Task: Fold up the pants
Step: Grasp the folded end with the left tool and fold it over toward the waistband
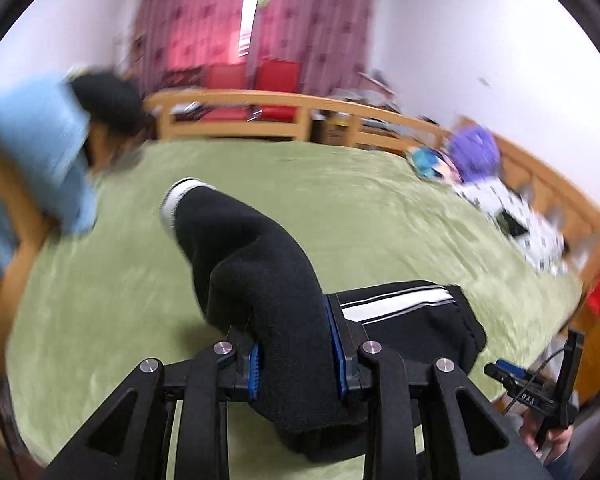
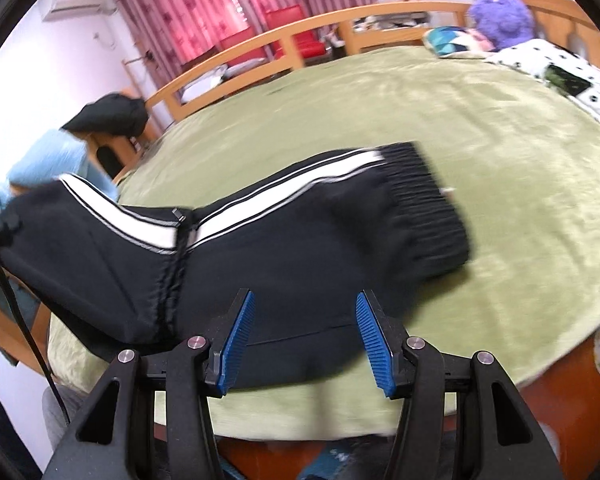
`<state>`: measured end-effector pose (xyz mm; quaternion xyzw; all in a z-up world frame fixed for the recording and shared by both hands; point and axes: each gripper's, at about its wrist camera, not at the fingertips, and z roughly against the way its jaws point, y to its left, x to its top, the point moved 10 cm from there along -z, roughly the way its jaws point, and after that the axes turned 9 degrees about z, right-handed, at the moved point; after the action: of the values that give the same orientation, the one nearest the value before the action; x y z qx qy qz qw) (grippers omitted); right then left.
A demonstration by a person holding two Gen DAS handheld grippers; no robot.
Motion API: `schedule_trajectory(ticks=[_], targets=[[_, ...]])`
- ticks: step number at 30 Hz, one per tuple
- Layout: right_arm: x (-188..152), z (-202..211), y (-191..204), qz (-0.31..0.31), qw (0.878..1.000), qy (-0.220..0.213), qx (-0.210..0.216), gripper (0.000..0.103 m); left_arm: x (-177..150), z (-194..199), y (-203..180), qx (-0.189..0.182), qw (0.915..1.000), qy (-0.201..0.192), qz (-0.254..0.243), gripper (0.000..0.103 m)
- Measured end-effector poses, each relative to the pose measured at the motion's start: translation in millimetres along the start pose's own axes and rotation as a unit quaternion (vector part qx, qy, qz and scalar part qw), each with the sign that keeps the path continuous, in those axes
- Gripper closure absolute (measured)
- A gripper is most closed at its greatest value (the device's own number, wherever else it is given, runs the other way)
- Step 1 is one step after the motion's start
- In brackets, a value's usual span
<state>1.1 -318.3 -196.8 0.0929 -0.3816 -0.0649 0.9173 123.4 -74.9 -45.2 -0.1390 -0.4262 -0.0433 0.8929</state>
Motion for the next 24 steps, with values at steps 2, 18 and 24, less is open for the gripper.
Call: schedule_trajectory(ticks=[2,18,24], targets=[[0,9,-26,-0.014,1.000,-0.004,-0.010,0.049,6,-6,-47,-0.003,0.9994,0.003,-0.033,0.078],[-10,45,-140,-0.078,0.996,-0.029,-0.033,0.049,-59,-96,-183,-0.114,0.9871,0.103,-0.046,0.041],[11,-7,-109,-0.049,0.998,-0.013,0.026,0.049,-106,-137,-85,-0.025,0.9857,0.165,0.024,0.040]])
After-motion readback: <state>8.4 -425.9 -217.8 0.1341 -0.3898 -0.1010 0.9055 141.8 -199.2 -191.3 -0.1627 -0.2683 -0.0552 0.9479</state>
